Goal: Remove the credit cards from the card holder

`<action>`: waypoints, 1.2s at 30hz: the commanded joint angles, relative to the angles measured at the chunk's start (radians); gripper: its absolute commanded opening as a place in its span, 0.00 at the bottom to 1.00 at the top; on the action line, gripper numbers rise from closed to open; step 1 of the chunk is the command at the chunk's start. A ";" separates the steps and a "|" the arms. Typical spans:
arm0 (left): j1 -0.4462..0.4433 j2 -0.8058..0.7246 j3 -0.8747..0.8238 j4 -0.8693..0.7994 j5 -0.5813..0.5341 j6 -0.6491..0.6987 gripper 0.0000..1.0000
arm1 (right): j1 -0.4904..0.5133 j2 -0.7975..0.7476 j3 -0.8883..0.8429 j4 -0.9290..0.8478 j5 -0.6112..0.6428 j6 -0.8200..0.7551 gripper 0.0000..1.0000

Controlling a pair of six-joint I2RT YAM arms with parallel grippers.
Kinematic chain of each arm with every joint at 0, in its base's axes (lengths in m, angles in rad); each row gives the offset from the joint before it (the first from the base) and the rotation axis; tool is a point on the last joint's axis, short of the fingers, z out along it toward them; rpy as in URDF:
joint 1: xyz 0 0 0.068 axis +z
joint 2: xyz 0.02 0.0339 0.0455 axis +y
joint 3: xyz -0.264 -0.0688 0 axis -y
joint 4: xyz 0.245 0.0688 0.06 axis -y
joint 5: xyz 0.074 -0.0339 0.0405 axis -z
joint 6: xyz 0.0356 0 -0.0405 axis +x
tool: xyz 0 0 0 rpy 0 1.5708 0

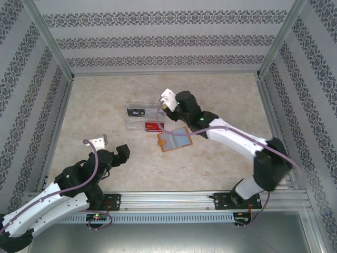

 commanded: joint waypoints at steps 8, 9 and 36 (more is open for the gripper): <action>0.013 0.145 0.082 0.024 -0.164 0.037 1.00 | -0.139 -0.437 -0.423 0.131 -0.018 0.350 0.98; 0.014 0.159 0.084 0.031 -0.191 0.042 1.00 | -0.155 -0.480 -0.462 0.135 -0.005 0.355 0.98; 0.626 0.849 0.083 0.745 -0.157 0.660 0.99 | -0.481 -0.287 -0.709 0.500 0.252 0.340 0.98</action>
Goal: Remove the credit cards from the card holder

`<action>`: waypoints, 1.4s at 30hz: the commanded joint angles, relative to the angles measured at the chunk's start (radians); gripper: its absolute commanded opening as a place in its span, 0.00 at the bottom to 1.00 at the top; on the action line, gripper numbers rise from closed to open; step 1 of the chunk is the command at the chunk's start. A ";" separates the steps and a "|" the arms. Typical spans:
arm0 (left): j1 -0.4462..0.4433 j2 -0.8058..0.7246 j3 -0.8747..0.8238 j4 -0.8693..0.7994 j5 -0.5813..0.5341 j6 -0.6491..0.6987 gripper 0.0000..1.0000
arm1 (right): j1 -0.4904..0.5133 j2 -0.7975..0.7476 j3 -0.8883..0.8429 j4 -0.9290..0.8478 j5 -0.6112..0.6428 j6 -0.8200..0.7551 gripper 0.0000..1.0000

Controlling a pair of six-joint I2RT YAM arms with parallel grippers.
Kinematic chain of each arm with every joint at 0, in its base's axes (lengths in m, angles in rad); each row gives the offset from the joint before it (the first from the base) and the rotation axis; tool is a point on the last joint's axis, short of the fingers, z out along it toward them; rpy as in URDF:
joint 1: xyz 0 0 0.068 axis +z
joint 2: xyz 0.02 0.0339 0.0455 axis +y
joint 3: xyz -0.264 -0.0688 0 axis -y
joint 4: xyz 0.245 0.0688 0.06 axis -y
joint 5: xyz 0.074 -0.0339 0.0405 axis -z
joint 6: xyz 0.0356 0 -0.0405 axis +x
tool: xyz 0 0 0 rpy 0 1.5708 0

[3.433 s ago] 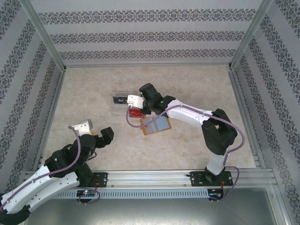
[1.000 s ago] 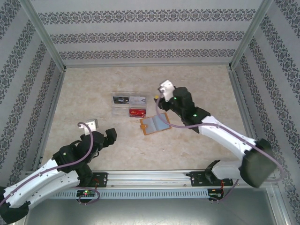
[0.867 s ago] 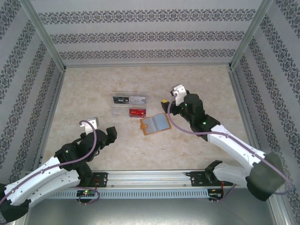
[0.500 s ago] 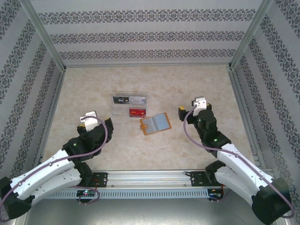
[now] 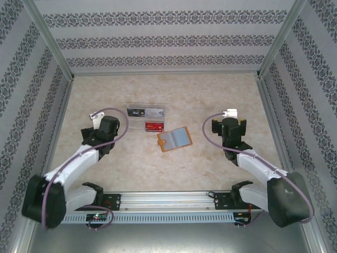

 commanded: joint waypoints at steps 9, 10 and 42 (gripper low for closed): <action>0.133 0.257 -0.042 0.564 0.103 0.245 0.99 | -0.090 0.206 0.034 0.275 -0.184 -0.050 0.98; 0.157 0.257 -0.056 0.605 0.157 0.243 0.99 | -0.106 0.215 0.046 0.260 -0.219 -0.049 0.98; 0.235 0.348 -0.214 1.023 0.507 0.293 1.00 | -0.226 0.312 -0.059 0.567 -0.542 -0.067 0.98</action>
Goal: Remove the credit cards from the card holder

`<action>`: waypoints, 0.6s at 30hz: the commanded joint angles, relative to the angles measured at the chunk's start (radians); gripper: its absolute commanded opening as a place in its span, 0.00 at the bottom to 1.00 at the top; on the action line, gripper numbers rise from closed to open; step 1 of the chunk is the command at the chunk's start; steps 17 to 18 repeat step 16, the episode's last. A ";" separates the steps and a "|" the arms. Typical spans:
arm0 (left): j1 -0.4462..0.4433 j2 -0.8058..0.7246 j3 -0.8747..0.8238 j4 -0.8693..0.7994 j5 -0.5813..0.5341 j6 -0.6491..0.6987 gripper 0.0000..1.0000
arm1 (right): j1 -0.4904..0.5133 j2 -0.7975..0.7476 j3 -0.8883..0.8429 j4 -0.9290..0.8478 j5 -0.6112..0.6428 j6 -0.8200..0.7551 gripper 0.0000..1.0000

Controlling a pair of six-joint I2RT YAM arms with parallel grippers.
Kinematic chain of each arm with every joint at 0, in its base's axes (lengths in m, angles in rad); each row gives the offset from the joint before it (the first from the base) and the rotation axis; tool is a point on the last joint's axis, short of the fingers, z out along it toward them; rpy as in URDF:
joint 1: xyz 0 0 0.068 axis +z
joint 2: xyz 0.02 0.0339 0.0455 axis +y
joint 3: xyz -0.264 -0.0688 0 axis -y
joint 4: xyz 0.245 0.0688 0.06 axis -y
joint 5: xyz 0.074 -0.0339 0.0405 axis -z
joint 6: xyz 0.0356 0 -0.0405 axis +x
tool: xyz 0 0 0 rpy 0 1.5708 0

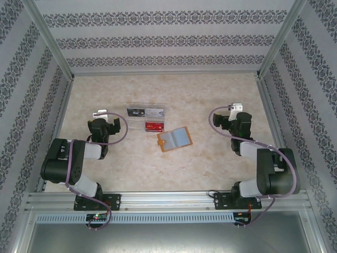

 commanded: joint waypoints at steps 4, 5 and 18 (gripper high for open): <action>0.002 -0.001 0.002 0.049 0.010 0.016 1.00 | 0.023 0.076 -0.029 0.170 0.008 -0.025 0.98; 0.002 -0.001 0.001 0.049 0.012 0.017 1.00 | 0.009 0.087 -0.024 0.185 0.002 -0.008 0.98; 0.002 -0.001 0.002 0.049 0.012 0.018 1.00 | 0.028 0.084 -0.020 0.171 0.099 0.002 0.98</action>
